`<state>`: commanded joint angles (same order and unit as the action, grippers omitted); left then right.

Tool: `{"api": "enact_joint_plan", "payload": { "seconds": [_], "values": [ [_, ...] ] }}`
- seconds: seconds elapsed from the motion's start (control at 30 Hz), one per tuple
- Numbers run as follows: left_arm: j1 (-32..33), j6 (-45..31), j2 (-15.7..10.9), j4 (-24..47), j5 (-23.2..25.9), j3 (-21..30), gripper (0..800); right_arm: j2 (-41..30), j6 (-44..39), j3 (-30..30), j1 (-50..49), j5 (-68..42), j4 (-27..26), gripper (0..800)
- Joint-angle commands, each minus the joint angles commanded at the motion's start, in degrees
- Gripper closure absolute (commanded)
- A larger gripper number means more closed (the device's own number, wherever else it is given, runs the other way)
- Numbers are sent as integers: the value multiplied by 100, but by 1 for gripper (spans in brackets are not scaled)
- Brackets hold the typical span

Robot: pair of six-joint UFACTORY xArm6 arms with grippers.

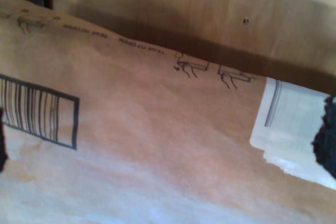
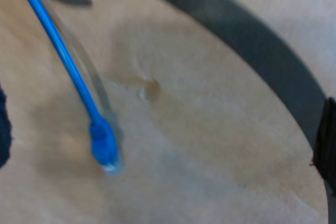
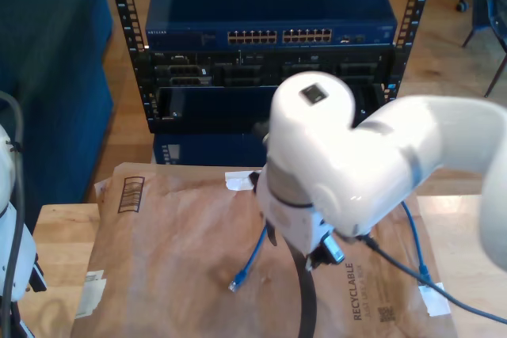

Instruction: Grab the cable and plug it in

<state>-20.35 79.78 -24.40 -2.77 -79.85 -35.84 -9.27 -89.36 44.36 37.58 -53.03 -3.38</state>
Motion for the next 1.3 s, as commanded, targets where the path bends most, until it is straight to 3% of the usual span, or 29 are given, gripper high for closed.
{"api": "enact_joint_plan", "payload": {
  "seconds": [0.13, 0.53, 0.6, 0.67, 0.7, 0.9, 1.3],
  "values": [
    [0, -9, 9, 0, 255, 114, 0, 492, 44, 62, 70, 334, -9, 8],
    [-9, -9, 114, 0, 246, 114, 0, 1468, 273, 651, 387, 510, -18, 29],
    [-9, -9, 105, 0, 246, 114, 0, 1626, 273, 782, 387, 510, -18, 82],
    [-9, -9, 114, 0, 246, 114, 0, 1714, 246, 897, 387, 519, -18, 214],
    [-9, -18, 114, 0, 246, 114, 0, 1749, 246, 949, 378, 519, -18, 241],
    [-9, -18, 114, 0, 246, 114, 0, 1776, 246, 967, 378, 519, -18, 245],
    [-18, -26, 97, 0, 193, 114, 0, 1978, 246, 985, 352, 519, -44, 331]
  ]
}}
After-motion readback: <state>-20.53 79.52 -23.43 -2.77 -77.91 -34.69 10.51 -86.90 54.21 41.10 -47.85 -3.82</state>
